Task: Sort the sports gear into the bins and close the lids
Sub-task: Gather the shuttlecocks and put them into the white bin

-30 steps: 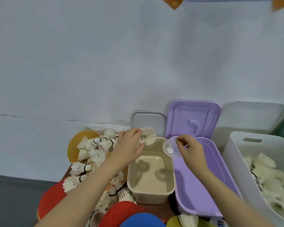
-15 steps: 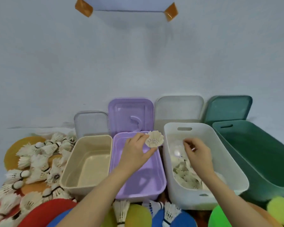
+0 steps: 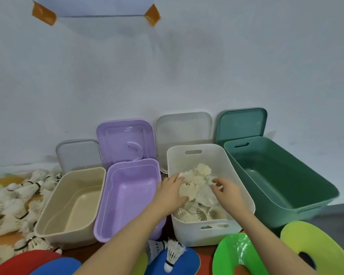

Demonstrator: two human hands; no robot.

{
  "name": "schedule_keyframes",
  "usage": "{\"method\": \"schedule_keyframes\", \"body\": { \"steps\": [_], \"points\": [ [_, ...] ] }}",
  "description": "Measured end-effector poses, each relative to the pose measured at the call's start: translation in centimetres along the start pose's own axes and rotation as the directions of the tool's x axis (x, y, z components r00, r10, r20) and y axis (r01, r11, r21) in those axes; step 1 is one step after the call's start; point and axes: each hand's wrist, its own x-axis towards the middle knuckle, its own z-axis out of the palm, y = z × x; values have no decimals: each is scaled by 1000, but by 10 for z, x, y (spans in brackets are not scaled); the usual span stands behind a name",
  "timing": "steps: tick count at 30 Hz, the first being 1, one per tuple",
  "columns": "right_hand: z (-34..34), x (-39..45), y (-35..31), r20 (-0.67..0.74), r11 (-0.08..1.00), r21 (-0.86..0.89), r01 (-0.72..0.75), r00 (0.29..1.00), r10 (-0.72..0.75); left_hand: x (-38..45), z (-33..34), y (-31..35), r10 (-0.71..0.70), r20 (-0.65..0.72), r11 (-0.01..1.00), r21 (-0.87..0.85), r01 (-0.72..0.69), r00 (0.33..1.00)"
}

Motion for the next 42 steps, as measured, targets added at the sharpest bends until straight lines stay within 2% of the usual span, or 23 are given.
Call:
{"method": "schedule_keyframes", "body": {
  "steps": [3,8,12,17,21,24,28,31,39,42],
  "points": [
    [7,-6,0,22,999,-29,38,999,-38,-7,-6,-6,30,-29,998,50,-28,999],
    [14,-16,-19,-15,975,-108,196,980,-199,-19,-26,-24,89,-133,991,110,-74,987],
    [31,-18,-46,-21,947,-145,287,956,-293,-38,-42,-46,85,-157,989,134,-64,984],
    [62,-16,-98,-5,918,-107,383,923,-386,-58,-66,-100,16,-173,992,125,6,985],
    [102,-15,-152,55,894,-62,444,896,-441,-87,-91,-156,-36,-252,993,104,63,967],
    [138,-17,-194,100,876,-31,481,874,-476,-111,-106,-201,-131,-269,984,82,159,954],
    [189,-21,-247,174,904,16,428,889,-424,-138,-115,-269,-223,-236,967,66,245,946],
    [231,-21,-281,199,899,51,436,877,-437,-150,-112,-322,-269,-212,959,31,281,940],
    [328,-31,-352,281,833,-20,553,803,-526,-187,-98,-431,-368,-172,927,8,375,914],
    [361,-35,-373,317,839,-78,538,811,-491,-197,-93,-461,-411,-176,909,-10,416,894]
  ]
}}
